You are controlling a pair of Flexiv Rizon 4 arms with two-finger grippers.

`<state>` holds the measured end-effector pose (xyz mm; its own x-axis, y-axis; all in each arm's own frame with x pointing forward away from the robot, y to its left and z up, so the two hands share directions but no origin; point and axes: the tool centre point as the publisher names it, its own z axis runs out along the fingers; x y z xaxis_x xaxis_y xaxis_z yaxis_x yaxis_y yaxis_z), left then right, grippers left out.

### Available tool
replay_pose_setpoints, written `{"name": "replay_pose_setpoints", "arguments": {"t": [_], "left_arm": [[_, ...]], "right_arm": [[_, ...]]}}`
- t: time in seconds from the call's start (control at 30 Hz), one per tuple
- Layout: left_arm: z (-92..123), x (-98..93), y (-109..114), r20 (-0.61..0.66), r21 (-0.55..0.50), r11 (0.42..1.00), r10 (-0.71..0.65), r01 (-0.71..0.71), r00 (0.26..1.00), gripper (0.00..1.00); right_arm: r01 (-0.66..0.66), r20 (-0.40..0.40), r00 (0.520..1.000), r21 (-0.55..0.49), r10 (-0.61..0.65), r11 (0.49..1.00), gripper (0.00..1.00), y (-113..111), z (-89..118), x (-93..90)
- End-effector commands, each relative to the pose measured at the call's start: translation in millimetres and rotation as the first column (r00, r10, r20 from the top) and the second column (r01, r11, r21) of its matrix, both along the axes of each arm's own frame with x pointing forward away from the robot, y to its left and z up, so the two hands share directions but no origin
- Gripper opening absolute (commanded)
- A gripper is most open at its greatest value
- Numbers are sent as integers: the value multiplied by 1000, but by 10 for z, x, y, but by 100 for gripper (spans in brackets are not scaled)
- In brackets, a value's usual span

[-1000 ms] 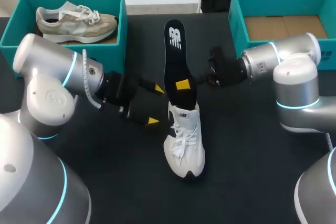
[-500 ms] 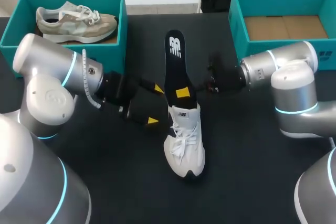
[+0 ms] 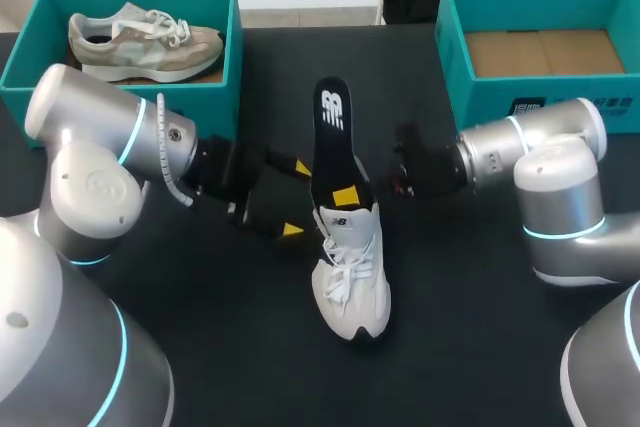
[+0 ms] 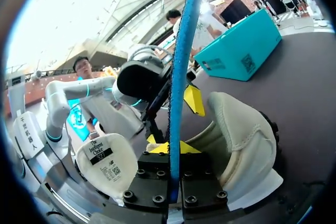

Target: Take the shoe out of the shoebox, open the shoe tongue, remove and reinsert the insole, then place the shoe into the shoebox

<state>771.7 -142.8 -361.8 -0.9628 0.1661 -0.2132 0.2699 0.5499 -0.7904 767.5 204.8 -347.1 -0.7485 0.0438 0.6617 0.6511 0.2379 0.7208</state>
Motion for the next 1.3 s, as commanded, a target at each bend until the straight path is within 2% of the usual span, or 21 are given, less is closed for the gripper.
{"name": "replay_pose_setpoints", "arguments": {"t": [0.03,0.2,0.33,0.83,1.17,1.23,1.3], "left_arm": [[0,6,-2,-1,1,1000,-2,2,1000,100],[0,6,-2,-1,1,1000,-2,2,1000,100],[0,6,-2,-1,1,1000,-2,2,1000,100],[0,6,-2,-1,1,1000,-2,2,1000,100],[0,6,-2,-1,1,1000,-2,2,1000,100],[0,6,-2,-1,1,1000,-2,2,1000,100],[0,6,-2,-1,1,1000,-2,2,1000,100]], "right_arm": [[22,12,1000,-2,-22,1000,0,5,-22,-66],[35,38,999,-15,-34,999,0,-37,35,-21],[25,36,999,-14,-24,1000,0,-33,-1,-6],[53,16,999,-27,-52,998,0,-77,-90,-189],[58,32,998,-31,-57,998,0,-84,-65,-164],[59,36,998,-32,-58,998,24,-90,-66,-156],[59,41,997,-32,-58,998,27,-94,-67,-138]]}}
